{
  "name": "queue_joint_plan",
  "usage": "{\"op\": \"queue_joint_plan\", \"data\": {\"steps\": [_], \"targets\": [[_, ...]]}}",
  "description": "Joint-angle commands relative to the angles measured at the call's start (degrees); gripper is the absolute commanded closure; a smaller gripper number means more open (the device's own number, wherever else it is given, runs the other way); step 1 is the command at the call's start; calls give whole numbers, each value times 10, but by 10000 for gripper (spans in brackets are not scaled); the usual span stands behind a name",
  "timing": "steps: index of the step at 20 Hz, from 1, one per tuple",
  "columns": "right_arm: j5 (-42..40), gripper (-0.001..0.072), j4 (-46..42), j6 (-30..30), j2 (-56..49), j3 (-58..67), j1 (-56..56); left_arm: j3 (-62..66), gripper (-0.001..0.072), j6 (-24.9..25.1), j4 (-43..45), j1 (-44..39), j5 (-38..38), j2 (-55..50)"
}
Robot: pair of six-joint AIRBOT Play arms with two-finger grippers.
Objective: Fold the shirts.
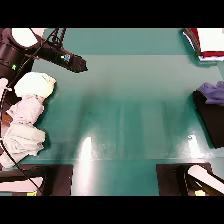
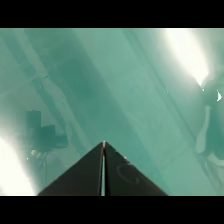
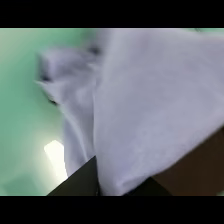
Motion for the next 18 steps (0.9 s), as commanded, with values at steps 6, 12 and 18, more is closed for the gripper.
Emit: {"op": "queue_joint_plan", "data": {"steps": [6,12,18], "targets": [[47,165,-265,35,62,-171,-2,0,682,18,0,0,-2,0],[79,140,-173,55,63,-173,42,0,681,21,0,0,7,0],[74,686,-44,55,63,-173,181,0,681,20,-1,0,10,0]]}}
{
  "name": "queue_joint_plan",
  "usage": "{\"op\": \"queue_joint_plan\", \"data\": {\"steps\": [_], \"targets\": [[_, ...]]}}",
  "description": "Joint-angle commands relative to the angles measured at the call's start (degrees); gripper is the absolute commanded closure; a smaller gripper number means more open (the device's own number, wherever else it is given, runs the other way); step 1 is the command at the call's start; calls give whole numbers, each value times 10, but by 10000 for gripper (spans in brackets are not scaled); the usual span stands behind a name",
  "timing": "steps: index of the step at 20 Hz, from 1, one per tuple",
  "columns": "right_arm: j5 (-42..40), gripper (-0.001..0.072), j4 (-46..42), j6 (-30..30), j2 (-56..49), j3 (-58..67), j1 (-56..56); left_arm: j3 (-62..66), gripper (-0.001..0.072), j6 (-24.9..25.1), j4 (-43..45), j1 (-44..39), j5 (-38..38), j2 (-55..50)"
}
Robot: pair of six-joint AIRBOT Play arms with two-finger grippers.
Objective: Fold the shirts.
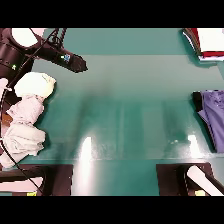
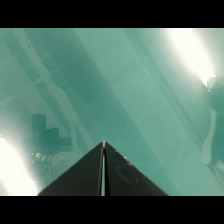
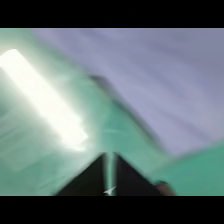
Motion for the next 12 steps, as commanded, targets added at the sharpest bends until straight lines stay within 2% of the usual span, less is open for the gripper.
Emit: {"op": "queue_joint_plan", "data": {"steps": [1,7,12], "targets": [[1,686,55,0,0,-1,92,0,681,1,0,0,9,0],[-40,686,54,0,0,-1,238,0,681,1,0,0,10,0],[-50,685,51,0,0,-1,283,0,681,1,0,0,10,0]]}}
